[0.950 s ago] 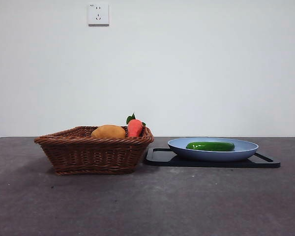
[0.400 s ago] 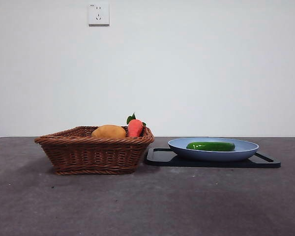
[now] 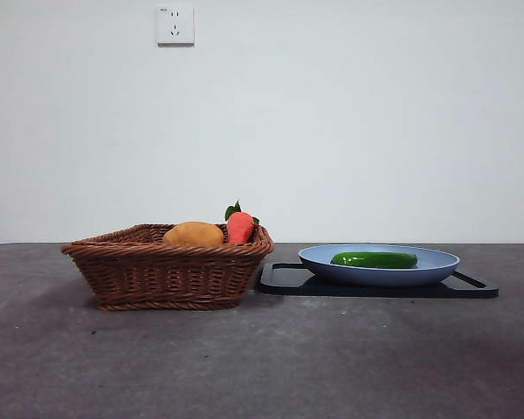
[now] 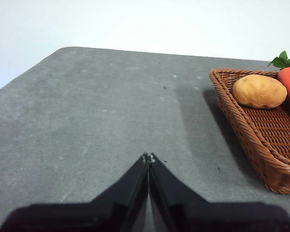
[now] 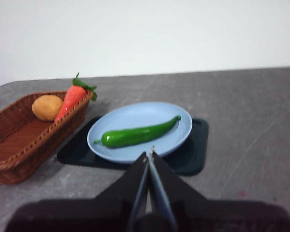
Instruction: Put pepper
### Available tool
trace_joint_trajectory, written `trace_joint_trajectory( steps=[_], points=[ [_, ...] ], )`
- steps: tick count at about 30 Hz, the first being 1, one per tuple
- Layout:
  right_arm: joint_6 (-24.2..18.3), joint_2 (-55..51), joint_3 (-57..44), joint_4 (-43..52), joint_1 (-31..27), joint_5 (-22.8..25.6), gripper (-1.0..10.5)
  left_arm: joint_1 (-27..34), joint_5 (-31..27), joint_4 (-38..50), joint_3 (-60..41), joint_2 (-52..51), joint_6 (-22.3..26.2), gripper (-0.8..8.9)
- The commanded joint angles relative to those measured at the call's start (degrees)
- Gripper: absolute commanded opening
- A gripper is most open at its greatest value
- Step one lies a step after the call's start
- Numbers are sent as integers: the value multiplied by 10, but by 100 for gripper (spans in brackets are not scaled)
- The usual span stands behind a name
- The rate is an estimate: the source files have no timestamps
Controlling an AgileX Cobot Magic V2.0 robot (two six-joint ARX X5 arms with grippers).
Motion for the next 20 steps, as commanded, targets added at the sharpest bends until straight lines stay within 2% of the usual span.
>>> trace_joint_trajectory(
  steps=[1, 11, 20],
  points=[
    [9, -7, -14, 7, 1, 2, 11, 2, -1, 5, -6, -3, -4, 8],
    [10, -15, -27, -40, 1, 2, 11, 2, -1, 5, -6, -3, -4, 8],
    [13, -15, -27, -30, 1, 2, 11, 2, -1, 5, -6, -3, -4, 8]
  ],
)
